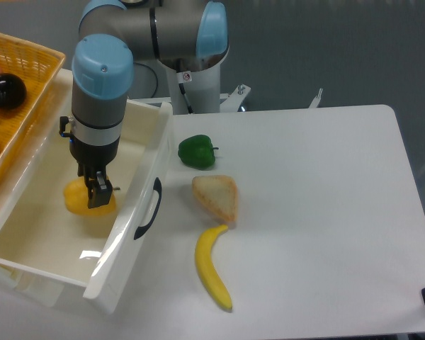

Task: Place the yellow pepper in the upper white drawer

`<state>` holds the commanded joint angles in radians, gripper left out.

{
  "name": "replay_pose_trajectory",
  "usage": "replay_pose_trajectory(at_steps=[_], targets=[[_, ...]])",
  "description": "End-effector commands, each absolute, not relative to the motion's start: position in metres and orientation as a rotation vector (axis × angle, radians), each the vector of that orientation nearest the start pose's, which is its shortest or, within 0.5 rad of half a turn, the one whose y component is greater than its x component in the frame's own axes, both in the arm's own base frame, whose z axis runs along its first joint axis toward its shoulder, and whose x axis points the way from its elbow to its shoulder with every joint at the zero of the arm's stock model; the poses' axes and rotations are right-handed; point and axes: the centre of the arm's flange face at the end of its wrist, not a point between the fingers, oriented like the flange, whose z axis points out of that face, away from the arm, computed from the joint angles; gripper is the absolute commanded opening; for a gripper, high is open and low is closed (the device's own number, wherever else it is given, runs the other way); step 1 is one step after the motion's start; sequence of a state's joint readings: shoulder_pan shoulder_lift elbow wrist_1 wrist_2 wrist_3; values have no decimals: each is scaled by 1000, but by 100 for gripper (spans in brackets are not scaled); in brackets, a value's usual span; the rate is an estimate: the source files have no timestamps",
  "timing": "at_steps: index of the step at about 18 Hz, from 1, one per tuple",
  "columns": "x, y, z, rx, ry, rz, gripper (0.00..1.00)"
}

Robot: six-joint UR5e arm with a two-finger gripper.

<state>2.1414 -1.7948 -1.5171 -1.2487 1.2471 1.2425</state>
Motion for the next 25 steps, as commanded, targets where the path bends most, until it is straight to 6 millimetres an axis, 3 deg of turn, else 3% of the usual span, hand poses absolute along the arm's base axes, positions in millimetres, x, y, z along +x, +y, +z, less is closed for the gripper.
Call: replay_pose_trajectory(at_steps=[10,14,18,21,25], targets=[[-190,589,462,-2577,920,-51,85],[-210,581,485,-2558,855,-17,86],[-250,564,499,-2539,756,44,87],[-281,549,499,-2565,669,62,92],[-336,517,500,-2597,533,97,98]])
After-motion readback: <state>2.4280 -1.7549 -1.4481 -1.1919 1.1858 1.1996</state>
